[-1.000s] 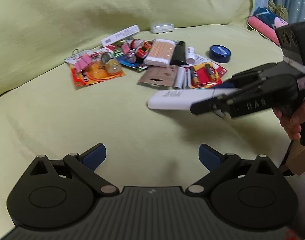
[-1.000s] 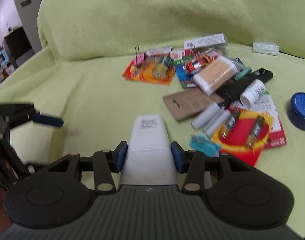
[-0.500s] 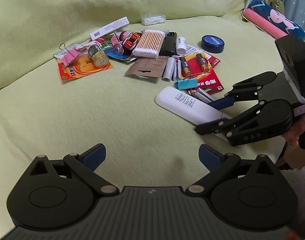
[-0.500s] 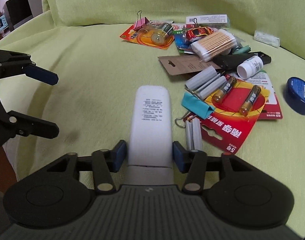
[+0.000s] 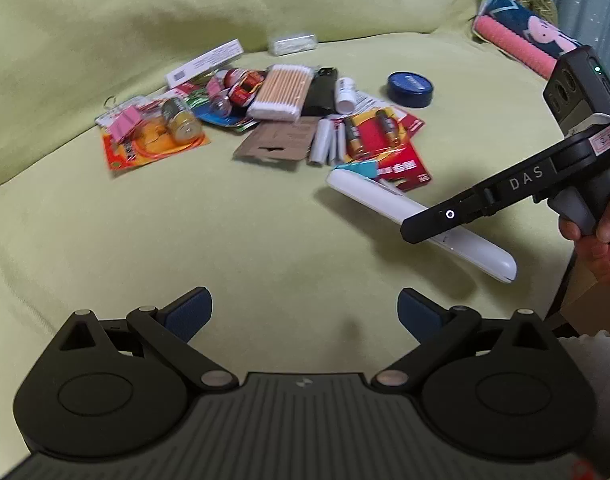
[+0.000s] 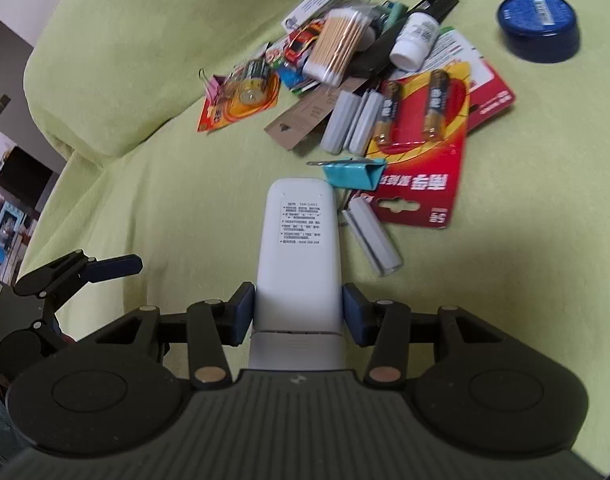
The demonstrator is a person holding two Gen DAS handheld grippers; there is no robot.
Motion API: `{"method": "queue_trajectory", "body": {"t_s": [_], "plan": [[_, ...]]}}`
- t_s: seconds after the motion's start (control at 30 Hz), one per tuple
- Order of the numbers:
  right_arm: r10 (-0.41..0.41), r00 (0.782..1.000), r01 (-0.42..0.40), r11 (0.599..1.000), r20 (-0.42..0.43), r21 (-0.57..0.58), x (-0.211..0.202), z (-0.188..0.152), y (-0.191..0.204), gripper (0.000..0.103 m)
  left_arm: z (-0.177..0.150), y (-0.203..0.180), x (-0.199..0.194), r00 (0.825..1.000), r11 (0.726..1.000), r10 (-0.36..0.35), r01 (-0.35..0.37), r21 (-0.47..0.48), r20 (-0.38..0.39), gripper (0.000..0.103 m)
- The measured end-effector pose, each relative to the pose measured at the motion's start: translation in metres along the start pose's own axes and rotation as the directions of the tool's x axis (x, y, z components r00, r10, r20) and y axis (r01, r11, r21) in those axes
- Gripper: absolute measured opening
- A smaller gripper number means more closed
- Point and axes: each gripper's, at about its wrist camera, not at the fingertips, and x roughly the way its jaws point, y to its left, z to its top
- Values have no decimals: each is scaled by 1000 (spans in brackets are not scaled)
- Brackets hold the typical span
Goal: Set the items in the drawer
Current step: 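Lift the white device with the right gripper and carry it to the drawer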
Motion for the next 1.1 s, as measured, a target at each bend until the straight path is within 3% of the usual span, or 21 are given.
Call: {"method": "queue_trajectory", "body": {"t_s": [0.47, 0.77, 1.1], "plan": [[-23, 996, 19, 999, 92, 47, -55, -10, -12, 43, 15, -41, -8, 994, 987, -102, 96, 132, 39, 100], [-9, 989, -10, 993, 151, 122, -89, -26, -26, 43, 22, -71, -15, 988, 975, -145, 134, 179, 49, 100], [-41, 972, -3, 982, 230, 188, -153, -60, -36, 43, 32, -125, -30, 970, 933, -235, 208, 293, 62, 100]]}}
